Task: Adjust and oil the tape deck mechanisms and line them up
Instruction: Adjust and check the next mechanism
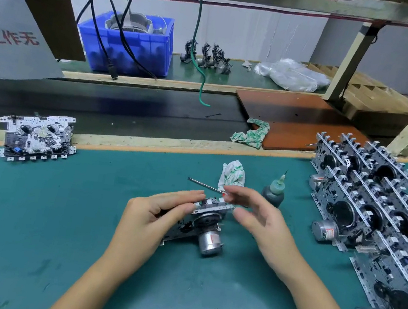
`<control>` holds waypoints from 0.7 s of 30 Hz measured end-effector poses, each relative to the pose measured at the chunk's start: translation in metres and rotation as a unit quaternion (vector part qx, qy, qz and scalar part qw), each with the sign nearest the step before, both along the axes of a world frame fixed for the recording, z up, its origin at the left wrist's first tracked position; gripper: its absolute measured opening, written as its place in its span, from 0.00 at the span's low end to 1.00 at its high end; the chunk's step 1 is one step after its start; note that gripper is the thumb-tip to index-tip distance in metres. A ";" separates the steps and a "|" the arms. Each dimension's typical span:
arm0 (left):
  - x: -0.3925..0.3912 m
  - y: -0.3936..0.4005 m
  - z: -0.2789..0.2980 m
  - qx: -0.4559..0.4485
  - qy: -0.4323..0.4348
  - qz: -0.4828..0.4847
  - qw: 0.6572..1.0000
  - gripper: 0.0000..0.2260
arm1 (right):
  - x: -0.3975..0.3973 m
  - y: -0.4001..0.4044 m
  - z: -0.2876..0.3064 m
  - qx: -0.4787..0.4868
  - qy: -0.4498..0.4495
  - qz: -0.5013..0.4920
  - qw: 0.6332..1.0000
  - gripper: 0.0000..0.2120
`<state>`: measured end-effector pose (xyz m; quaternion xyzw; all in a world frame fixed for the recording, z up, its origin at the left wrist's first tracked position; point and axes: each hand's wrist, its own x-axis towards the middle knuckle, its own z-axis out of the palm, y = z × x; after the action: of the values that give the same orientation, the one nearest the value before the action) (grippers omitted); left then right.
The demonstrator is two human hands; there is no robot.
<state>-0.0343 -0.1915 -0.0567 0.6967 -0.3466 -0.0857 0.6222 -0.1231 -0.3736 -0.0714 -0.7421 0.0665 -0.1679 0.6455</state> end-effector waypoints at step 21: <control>0.053 0.028 -0.022 0.028 0.131 0.232 0.963 0.07 | 0.000 0.012 -0.012 -0.175 0.025 -0.093 0.980 0.07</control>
<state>0.0186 -0.1631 -0.0784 0.7580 -0.0878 -0.0393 0.6451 -0.1233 -0.3616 -0.0839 -0.8383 0.1206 -0.2177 0.4851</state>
